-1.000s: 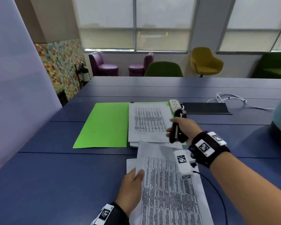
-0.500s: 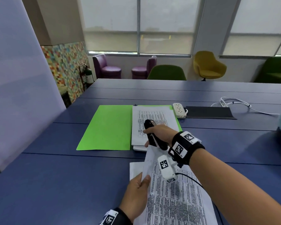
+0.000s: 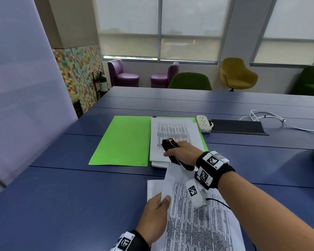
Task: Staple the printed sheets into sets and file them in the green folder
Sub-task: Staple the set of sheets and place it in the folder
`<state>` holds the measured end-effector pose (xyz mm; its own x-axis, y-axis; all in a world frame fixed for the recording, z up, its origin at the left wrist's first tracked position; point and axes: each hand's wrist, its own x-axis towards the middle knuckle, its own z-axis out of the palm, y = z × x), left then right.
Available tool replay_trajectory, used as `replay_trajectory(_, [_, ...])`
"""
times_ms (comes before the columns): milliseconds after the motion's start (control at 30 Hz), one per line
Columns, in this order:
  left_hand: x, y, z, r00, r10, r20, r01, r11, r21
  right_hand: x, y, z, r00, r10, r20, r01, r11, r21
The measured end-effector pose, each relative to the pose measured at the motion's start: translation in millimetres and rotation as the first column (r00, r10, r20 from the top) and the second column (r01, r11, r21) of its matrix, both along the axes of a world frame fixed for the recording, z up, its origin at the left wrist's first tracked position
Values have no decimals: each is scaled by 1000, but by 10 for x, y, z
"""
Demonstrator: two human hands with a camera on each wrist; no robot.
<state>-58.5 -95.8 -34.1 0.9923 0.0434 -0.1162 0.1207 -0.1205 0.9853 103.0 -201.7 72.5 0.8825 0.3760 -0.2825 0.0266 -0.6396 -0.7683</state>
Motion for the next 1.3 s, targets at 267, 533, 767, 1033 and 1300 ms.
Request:
replay_trajectory(267, [0,-18,0,999,-45,31,44,999,10,-93,202,-118,998,58,-18,-55,986,161])
replay_trajectory(533, [-17,-14,-9,999,-32,41,31,999,38,-63,263,-197,989,-141,-33,144,932,332])
replay_trajectory(767, [-45,-25,-1,998,21,51,-24,997,71,-83,291,-258,972,-231,-43,229,888,399])
replay_trajectory(1033, [-11,-20,-79,999,41,18,-42,995,91,-127,325,-299,963,-252,-100,270,852,449])
replay_trajectory(1300, [-9,-21,-59,1000,21,16,-22,997,77,-140,371,-286,962,-267,-63,266,854,447])
